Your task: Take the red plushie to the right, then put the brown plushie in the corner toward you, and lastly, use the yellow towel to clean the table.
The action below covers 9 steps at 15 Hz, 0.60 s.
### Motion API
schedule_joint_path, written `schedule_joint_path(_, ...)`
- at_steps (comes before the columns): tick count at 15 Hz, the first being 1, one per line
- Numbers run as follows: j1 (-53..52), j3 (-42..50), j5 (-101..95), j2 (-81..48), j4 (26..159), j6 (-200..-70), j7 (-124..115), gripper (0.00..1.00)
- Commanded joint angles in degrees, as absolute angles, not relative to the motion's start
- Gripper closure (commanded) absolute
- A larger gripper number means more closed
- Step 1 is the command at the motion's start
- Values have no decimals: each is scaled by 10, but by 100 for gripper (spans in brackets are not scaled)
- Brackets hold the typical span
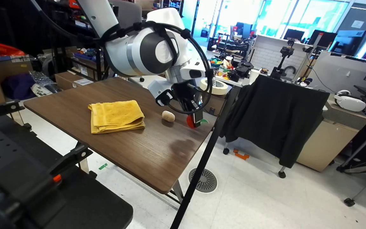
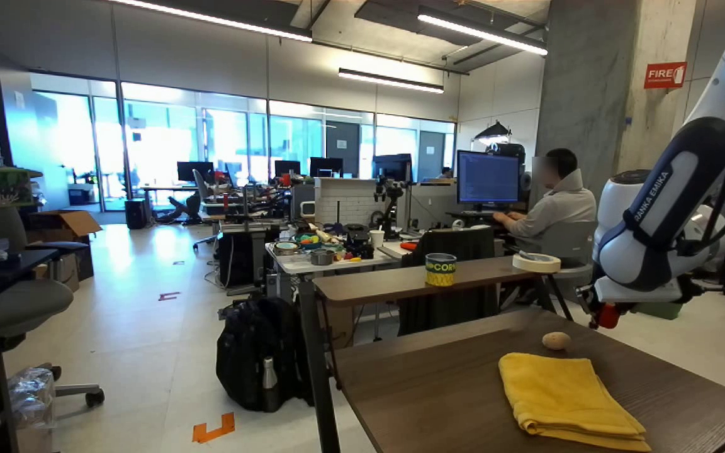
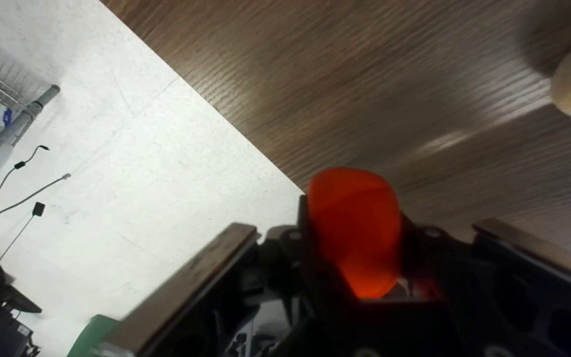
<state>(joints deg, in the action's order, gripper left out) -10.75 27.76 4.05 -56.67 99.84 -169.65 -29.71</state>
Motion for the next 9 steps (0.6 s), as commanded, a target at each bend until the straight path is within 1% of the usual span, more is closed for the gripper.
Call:
schedule_joint_path(1, -107, 276, 51, -571, 991, -1680, -295, 92)
schedule_joint_path(2, -100, 266, 52, -568, 991, -1678, -288, 92)
schedule_joint_path(3, -92, 256, 52, -565, 990, -1679, -281, 58)
schedule_joint_path(4, -88, 250, 51, -564, 989, -1680, -277, 91)
schedule_joint_path(5, -81, 239, 52, -564, 987, -1681, -272, 60)
schedule_joint_path(6, -76, 232, 52, -562, 987, -1682, -269, 38)
schedule_joint_path(8, -66, 217, 54, -563, 984, -1686, -264, 34)
schedule_joint_path(9, -63, 212, 55, -563, 983, -1688, -264, 26)
